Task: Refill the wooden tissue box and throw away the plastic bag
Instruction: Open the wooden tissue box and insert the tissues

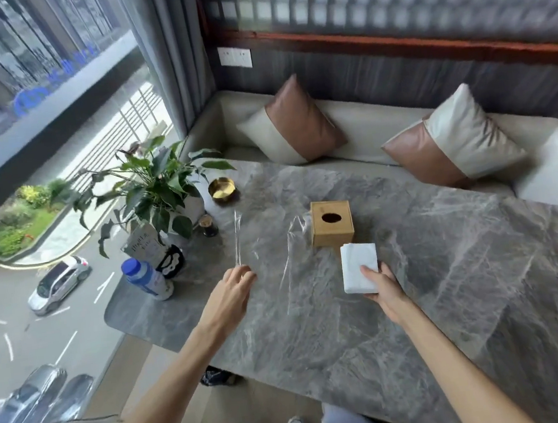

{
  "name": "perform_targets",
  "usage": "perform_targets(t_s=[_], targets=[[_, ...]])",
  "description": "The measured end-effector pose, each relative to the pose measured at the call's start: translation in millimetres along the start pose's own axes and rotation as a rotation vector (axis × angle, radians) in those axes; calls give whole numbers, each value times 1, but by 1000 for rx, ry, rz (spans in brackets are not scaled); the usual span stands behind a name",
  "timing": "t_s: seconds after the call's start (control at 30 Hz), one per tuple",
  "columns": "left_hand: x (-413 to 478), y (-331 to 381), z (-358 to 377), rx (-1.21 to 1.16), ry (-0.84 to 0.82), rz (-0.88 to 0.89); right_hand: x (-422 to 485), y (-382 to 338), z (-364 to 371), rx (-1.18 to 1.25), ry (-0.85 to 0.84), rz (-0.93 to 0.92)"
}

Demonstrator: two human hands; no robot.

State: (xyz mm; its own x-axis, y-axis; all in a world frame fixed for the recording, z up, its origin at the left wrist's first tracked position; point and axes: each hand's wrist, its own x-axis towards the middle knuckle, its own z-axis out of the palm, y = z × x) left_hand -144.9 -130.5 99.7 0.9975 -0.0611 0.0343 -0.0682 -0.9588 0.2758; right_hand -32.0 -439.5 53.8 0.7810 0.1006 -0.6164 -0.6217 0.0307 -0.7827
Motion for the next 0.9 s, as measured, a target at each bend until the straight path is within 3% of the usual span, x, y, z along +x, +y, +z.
perform_targets(t_s=[0.33, 0.53, 0.63, 0.77, 0.9], targets=[[-39, -23, 102, 67, -458, -175, 49, 88, -36, -223, 201, 285], [-12, -39, 110, -20, -317, -197, 53, 112, -32, -305, 332, 348], [21, -44, 111, -27, -337, -126, 51, 112, -22, -462, 390, 344], [62, -47, 127, -36, -573, -18, 42, 115, -8, -602, 417, 353], [70, -62, 135, -44, -797, -79, 35, 119, -1, -623, 402, 374]])
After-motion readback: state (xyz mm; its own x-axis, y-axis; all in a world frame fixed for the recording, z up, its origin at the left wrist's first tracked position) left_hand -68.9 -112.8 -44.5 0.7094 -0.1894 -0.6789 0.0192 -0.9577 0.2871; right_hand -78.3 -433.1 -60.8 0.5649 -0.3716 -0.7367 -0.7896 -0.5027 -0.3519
